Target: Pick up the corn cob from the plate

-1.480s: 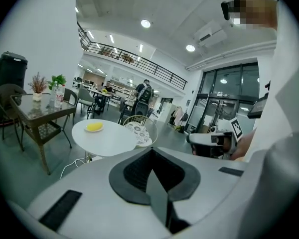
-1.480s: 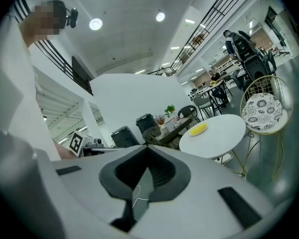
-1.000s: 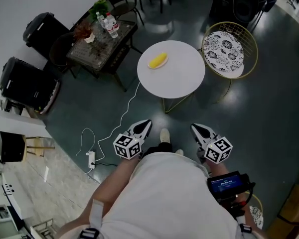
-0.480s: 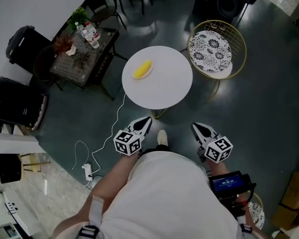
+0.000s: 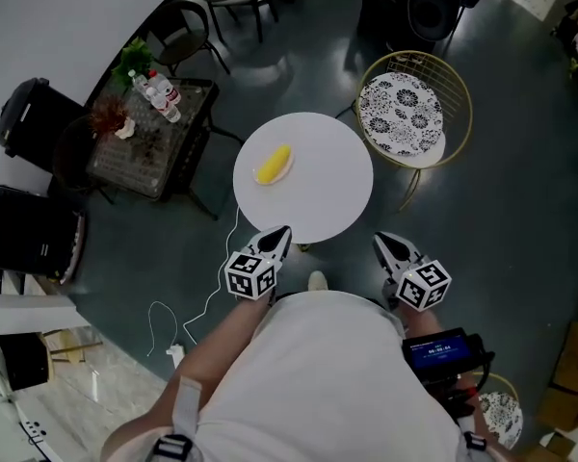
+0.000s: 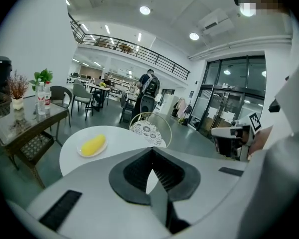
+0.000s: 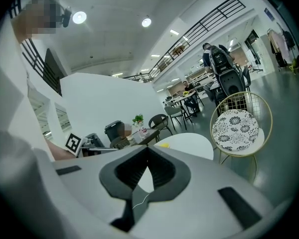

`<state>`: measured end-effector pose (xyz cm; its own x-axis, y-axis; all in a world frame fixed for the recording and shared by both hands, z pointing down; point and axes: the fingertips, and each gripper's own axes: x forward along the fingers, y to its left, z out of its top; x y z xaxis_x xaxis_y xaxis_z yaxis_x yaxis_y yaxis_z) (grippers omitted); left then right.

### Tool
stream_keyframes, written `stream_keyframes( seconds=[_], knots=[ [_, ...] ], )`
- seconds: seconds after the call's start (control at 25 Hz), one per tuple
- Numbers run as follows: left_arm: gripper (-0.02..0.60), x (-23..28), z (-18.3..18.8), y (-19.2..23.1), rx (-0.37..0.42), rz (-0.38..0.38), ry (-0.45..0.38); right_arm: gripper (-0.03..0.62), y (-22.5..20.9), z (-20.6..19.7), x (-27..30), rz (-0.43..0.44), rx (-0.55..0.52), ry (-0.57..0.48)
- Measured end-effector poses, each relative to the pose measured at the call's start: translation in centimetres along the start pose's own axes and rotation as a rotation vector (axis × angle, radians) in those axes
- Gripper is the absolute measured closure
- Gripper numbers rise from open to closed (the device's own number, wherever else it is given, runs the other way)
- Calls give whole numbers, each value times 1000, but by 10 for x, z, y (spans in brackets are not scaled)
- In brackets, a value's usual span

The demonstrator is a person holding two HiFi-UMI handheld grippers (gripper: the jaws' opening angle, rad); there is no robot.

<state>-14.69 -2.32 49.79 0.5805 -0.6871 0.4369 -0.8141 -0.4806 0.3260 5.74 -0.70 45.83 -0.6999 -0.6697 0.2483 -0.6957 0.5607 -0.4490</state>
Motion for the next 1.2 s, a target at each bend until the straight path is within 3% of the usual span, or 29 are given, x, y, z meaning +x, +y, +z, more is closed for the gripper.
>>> stream_keyframes(
  seconds=[0.4, 0.84, 1.2],
  knots=[
    [574, 19, 21, 34, 1, -38, -21, 586, -14, 7, 49, -16, 19, 0],
    [575, 20, 16, 69, -60, 49, 7, 586, -26, 19, 111, 66, 33, 62],
    [575, 63, 16, 84, -73, 66, 63, 586, -66, 31, 139, 124, 43, 109]
  ],
)
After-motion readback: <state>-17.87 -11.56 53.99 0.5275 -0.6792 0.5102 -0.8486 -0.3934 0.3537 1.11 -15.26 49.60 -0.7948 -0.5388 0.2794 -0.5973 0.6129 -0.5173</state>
